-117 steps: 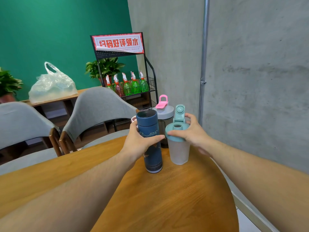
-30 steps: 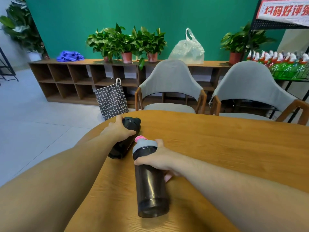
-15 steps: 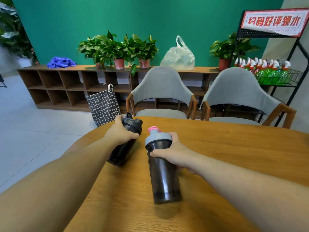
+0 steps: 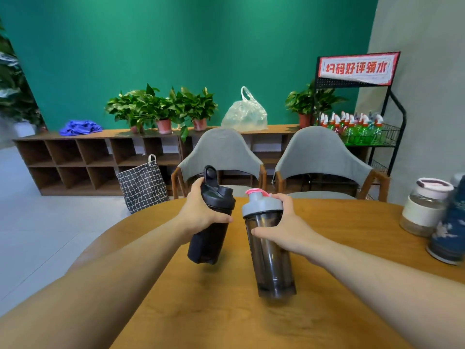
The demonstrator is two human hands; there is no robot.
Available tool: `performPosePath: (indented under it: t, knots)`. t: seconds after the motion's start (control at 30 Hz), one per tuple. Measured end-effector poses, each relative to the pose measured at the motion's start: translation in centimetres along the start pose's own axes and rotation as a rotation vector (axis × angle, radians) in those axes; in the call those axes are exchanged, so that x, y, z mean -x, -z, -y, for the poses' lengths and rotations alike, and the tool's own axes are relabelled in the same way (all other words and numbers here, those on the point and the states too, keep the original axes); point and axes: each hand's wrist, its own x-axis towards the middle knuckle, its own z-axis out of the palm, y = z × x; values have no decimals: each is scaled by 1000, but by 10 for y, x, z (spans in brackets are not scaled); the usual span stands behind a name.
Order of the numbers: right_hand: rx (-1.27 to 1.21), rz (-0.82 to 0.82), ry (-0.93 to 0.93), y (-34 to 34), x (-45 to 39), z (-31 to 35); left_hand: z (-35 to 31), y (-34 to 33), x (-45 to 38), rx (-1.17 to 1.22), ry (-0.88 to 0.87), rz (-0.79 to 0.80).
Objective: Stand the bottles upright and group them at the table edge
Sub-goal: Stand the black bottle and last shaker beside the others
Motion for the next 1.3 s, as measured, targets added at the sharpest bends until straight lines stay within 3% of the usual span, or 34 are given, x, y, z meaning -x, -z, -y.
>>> performPosePath:
  t: [0.67, 1.0, 1.3]
  knots:
    - [77, -293, -38, 191, 102, -105, -105, -212, 50, 239, -60, 412]
    - [42, -424, -93, 267, 139, -168, -136, -313, 58, 250, -105, 483]
    - [47, -589, -64, 313, 152, -214, -160, -393, 65, 157, -207, 439]
